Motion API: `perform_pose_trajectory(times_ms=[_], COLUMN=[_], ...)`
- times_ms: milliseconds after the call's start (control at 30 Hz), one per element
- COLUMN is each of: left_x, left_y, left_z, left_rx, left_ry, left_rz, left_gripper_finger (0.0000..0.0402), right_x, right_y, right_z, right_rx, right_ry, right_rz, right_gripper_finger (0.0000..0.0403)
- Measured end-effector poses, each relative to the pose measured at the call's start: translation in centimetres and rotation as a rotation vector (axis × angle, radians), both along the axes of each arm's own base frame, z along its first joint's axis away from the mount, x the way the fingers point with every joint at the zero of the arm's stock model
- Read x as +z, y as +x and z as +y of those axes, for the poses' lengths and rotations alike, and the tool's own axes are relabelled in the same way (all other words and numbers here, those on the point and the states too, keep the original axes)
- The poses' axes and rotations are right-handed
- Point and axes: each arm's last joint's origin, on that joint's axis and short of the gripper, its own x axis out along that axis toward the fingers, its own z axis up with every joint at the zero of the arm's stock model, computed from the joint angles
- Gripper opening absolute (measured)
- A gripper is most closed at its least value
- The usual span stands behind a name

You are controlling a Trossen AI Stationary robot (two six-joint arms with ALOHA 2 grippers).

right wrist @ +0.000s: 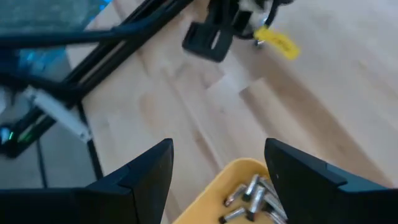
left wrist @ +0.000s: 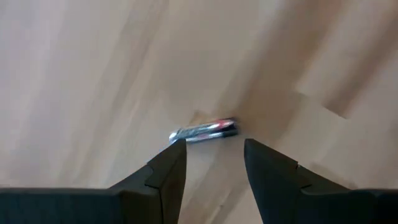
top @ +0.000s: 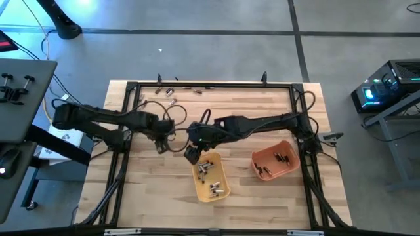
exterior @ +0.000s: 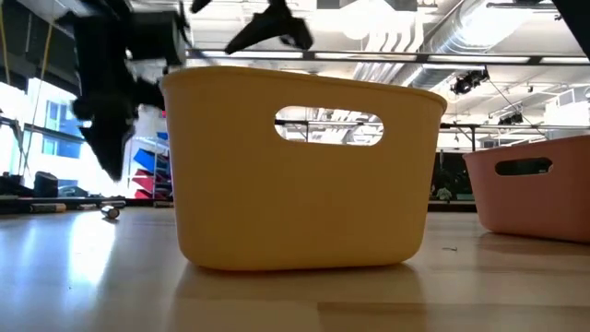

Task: Sort batteries
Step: Put the silver battery into the yellow bin

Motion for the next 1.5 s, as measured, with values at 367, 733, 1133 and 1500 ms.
perform_pose_trajectory(times_ms=[367,733,1133,1500], left_x=[-1.2,-2.6,-3.7,-5.9], left_y=[-0.4,-0.7,-0.3,0.3], left_z=[1.6,0.4,0.2,0.7], left_rx=[0.616,0.967,1.120,1.029], left_ry=[-0.090,-0.096,-0.077,-0.021], left_rz=[-0.076,-0.165,-0.155,-0.011], left_gripper_finger=[0.0154,0.0154,0.0154,0.0123], right_x=[1.5,1.0,0.9,0.7], right_y=[-2.5,-3.4,-3.7,-4.0], right_z=[-0.8,-1.0,-1.0,-1.0], right_rx=[-0.086,0.063,0.206,0.239], right_ry=[-0.097,-0.191,-0.236,-0.248], right_rz=[0.099,0.205,0.231,0.273], right_gripper_finger=[0.0248,0.0248,0.0248,0.0248])
